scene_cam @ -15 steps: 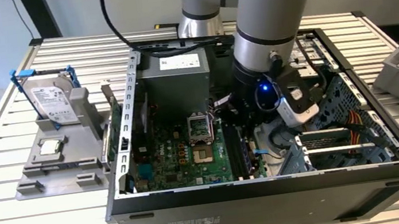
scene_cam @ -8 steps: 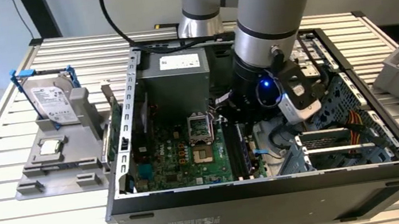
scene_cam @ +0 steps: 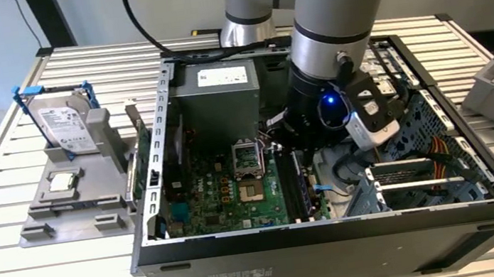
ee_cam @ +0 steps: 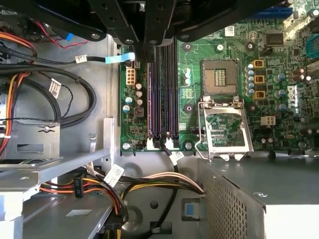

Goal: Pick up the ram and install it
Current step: 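Press down the ram until it locks into place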

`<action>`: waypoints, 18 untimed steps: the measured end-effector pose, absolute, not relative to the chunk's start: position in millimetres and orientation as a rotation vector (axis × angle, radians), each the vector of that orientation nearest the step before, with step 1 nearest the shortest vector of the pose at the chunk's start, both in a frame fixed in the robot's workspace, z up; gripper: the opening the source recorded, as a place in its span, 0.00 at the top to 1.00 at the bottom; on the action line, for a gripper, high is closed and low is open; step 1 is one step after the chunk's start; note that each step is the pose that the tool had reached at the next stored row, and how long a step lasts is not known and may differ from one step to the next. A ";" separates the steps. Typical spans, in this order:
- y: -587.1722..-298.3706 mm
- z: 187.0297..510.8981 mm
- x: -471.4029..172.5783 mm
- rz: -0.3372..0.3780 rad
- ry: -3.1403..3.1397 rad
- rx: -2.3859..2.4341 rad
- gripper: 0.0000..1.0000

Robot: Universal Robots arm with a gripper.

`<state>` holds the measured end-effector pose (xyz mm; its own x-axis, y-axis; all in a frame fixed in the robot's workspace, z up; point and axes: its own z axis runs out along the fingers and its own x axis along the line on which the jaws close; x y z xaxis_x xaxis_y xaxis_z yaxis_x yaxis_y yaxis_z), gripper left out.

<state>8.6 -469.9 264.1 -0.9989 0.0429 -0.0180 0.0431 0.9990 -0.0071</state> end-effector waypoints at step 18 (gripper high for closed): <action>-470.1 274.4 8.6 -0.012 3.123 0.067 1.00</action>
<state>8.6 -470.1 274.4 -0.9989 0.0430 -0.0181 0.0431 0.9990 -0.0071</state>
